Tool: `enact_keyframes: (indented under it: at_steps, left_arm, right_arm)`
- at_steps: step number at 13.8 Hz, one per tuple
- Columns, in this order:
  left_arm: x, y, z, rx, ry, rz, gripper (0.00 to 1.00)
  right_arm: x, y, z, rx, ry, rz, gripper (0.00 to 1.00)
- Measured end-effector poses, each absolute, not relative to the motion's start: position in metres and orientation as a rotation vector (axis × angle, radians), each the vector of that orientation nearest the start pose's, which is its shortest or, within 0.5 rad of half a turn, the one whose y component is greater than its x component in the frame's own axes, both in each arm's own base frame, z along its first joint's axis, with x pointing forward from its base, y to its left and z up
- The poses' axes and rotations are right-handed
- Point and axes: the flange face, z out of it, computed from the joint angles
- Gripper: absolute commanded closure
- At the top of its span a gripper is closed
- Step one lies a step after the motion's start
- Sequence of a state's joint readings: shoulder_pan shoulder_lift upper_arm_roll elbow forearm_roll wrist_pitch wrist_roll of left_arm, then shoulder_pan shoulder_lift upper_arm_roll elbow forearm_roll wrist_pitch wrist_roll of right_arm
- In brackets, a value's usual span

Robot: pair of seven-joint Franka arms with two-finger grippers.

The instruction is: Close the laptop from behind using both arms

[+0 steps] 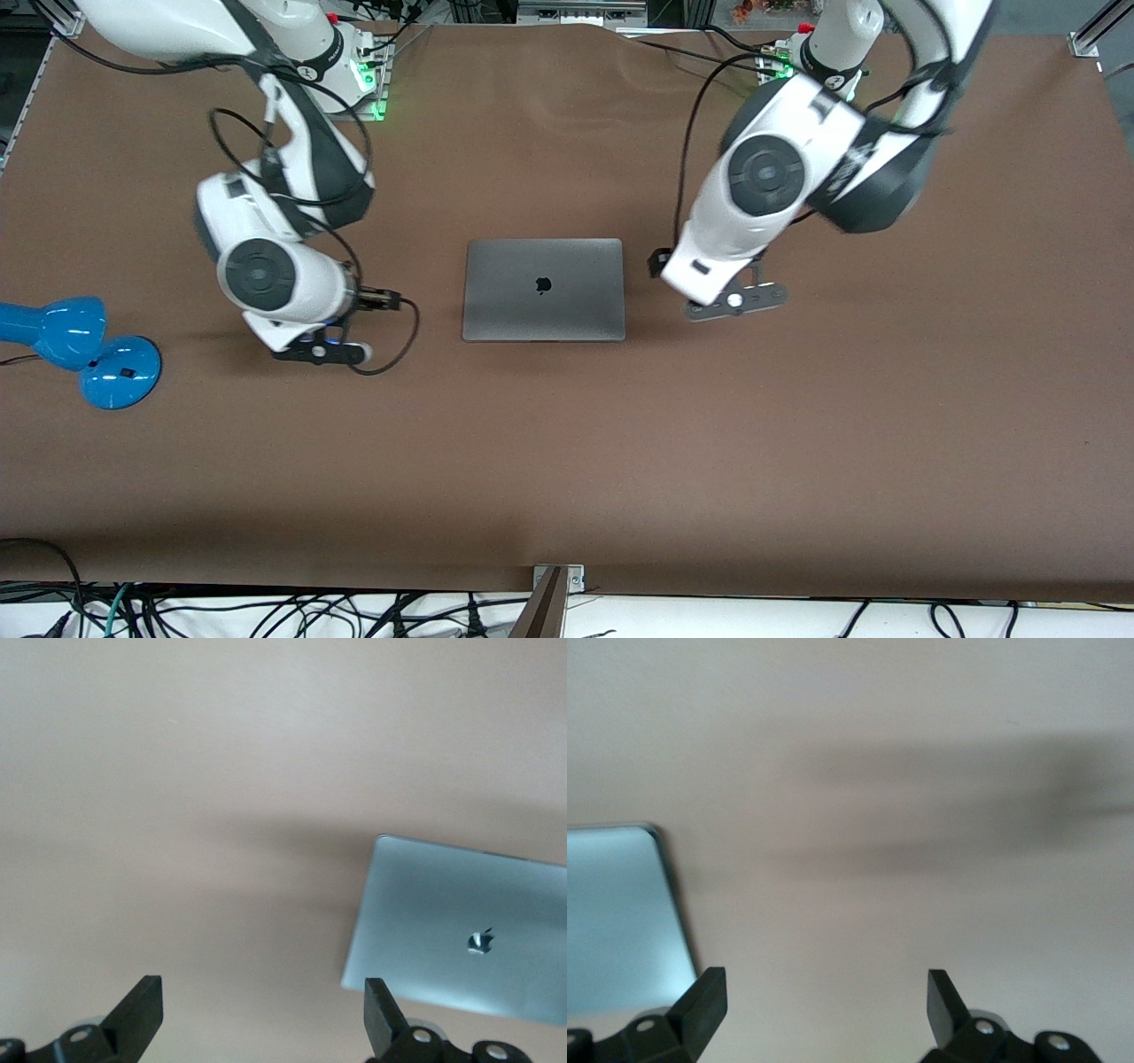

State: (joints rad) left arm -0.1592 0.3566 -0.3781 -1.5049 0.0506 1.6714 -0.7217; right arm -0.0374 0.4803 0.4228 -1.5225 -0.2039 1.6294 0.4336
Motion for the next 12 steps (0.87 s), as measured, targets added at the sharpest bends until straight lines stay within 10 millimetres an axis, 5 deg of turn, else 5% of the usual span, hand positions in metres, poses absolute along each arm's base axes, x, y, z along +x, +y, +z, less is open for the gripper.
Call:
enact_keyframes:
  at_steps: [5, 12]
  left_arm:
    - [0.547, -0.186, 0.516, -3.103, -0.176, 0.222, 0.00]
    - [0.521, -0.047, 0.558, -3.142, -0.103, 0.187, 0.00]
  right_arm:
    - [0.624, 0.101, 0.469, -3.233, 0.033, 0.450, 0.00]
    - [0.572, -0.006, 0.595, -3.166, 0.017, 0.217, 0.00]
